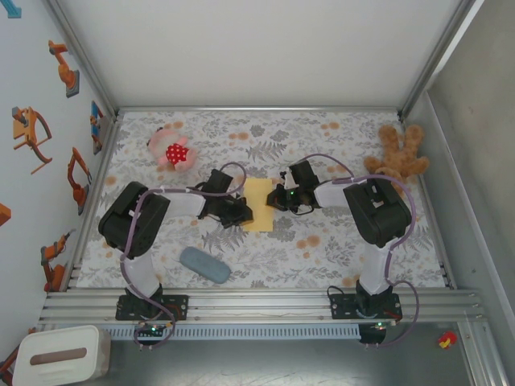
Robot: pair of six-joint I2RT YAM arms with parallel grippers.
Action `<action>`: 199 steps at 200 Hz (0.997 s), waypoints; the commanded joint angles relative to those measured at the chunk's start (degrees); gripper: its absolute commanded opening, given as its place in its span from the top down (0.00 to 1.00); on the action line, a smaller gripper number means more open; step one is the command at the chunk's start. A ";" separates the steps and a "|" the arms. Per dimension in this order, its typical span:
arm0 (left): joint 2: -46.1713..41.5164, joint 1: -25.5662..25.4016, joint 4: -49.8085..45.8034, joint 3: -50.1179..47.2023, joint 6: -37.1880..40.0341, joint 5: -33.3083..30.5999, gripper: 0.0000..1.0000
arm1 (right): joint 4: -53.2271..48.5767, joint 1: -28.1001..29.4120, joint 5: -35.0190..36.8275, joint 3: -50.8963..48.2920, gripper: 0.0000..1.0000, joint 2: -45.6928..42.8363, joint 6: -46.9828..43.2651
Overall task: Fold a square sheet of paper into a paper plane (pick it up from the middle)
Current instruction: First fold the square sheet of paper in half at the center of the table.
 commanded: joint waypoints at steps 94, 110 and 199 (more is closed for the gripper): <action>-15.63 1.61 -11.61 -2.87 3.19 -2.32 1.00 | -16.28 0.15 18.34 -6.63 1.00 9.53 -1.84; -13.10 0.58 -9.32 -0.43 2.29 -1.76 1.00 | -16.35 0.14 18.25 -6.37 1.00 9.59 -1.73; -1.23 -2.45 -9.40 0.20 1.68 -2.76 1.00 | -16.38 0.14 18.34 -6.32 1.00 9.60 -1.89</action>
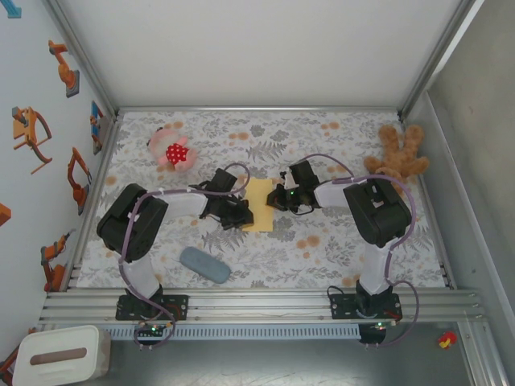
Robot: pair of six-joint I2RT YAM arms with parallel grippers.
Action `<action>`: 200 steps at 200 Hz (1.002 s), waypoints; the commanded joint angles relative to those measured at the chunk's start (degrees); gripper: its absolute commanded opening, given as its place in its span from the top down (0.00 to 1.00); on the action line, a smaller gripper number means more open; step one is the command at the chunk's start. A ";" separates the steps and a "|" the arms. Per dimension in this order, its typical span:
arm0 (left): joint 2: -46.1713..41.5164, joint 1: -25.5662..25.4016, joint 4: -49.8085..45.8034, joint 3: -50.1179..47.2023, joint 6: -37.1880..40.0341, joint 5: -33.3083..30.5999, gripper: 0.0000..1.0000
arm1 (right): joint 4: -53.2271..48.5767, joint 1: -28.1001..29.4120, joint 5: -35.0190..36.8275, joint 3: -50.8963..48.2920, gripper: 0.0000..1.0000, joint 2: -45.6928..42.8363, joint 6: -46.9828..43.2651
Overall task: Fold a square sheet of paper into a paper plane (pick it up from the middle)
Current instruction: First fold the square sheet of paper in half at the center of the table.
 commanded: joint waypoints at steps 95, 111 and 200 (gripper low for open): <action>-9.86 0.70 -5.97 2.55 0.95 -2.66 0.93 | -19.78 0.17 6.42 8.52 0.99 -3.95 -7.76; -8.67 1.87 -5.11 3.57 -0.11 -3.89 0.88 | -20.39 0.21 6.05 9.71 0.93 -7.38 -6.76; 3.82 4.45 -1.33 10.90 -5.10 -4.98 0.81 | -19.53 0.33 9.34 -6.17 0.61 -22.51 2.92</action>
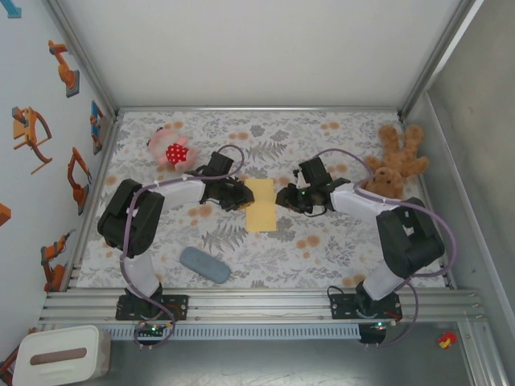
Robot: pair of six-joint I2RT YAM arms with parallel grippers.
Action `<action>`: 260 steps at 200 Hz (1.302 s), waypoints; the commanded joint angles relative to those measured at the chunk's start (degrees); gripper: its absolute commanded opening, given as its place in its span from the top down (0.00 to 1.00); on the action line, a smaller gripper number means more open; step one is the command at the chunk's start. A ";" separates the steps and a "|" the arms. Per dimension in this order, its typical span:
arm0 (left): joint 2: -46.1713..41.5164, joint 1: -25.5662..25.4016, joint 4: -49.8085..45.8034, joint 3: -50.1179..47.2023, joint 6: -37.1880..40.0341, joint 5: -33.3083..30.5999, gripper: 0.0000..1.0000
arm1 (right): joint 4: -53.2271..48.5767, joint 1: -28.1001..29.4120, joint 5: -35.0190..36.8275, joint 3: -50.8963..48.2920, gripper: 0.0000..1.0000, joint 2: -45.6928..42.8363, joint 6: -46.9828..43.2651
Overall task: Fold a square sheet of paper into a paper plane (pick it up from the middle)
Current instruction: First fold the square sheet of paper in half at the center of the table, then fold the triangle a second time at the center of the table.
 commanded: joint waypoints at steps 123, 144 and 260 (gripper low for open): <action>5.08 0.32 -1.45 3.86 -2.26 -4.52 0.82 | 2.84 3.83 -1.07 -5.40 0.55 1.06 6.63; 6.08 0.32 -4.09 4.33 -3.55 -5.28 0.83 | 2.64 4.20 -1.21 -5.32 0.55 1.55 6.74; 9.25 1.11 -9.88 6.10 -8.23 -3.95 0.85 | 2.42 6.07 -2.82 -5.32 0.64 3.87 6.66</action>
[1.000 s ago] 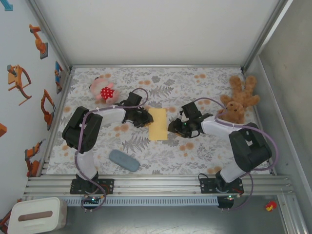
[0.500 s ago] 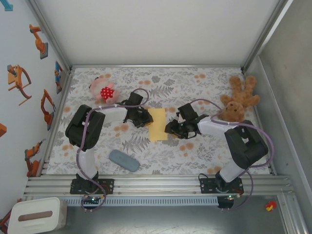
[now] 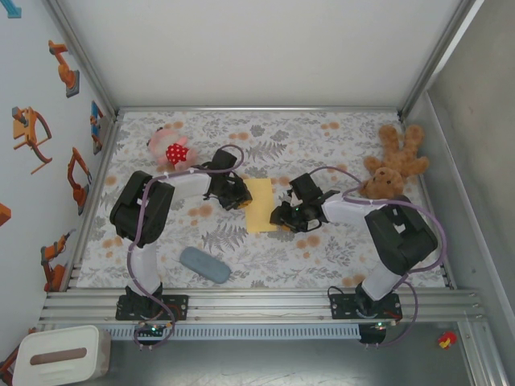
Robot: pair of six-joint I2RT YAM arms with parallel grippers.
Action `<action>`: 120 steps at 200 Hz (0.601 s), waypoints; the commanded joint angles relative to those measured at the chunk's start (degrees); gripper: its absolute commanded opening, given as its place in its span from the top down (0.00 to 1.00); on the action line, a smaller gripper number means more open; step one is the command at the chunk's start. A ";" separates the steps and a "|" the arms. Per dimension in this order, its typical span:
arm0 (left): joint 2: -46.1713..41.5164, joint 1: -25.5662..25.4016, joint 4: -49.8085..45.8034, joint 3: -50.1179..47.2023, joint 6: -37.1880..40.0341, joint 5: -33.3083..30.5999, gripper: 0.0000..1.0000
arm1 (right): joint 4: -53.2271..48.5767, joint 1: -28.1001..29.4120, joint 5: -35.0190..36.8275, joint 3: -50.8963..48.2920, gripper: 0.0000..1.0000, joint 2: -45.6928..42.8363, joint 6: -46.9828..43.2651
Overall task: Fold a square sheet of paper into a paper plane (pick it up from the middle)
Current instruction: Fold the triangle a second time at the center of the table.
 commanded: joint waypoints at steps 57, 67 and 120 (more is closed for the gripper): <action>3.17 0.50 -3.70 -0.13 -2.28 0.60 0.85 | 2.32 0.71 -1.93 -0.86 0.69 1.37 0.41; 3.22 0.48 -3.68 -0.11 -2.26 0.73 0.85 | 2.79 0.69 -2.19 -0.98 0.70 1.36 0.39; 3.13 0.48 -3.58 -0.16 -1.91 1.04 0.85 | 6.60 0.76 -3.76 -2.11 0.75 0.68 2.50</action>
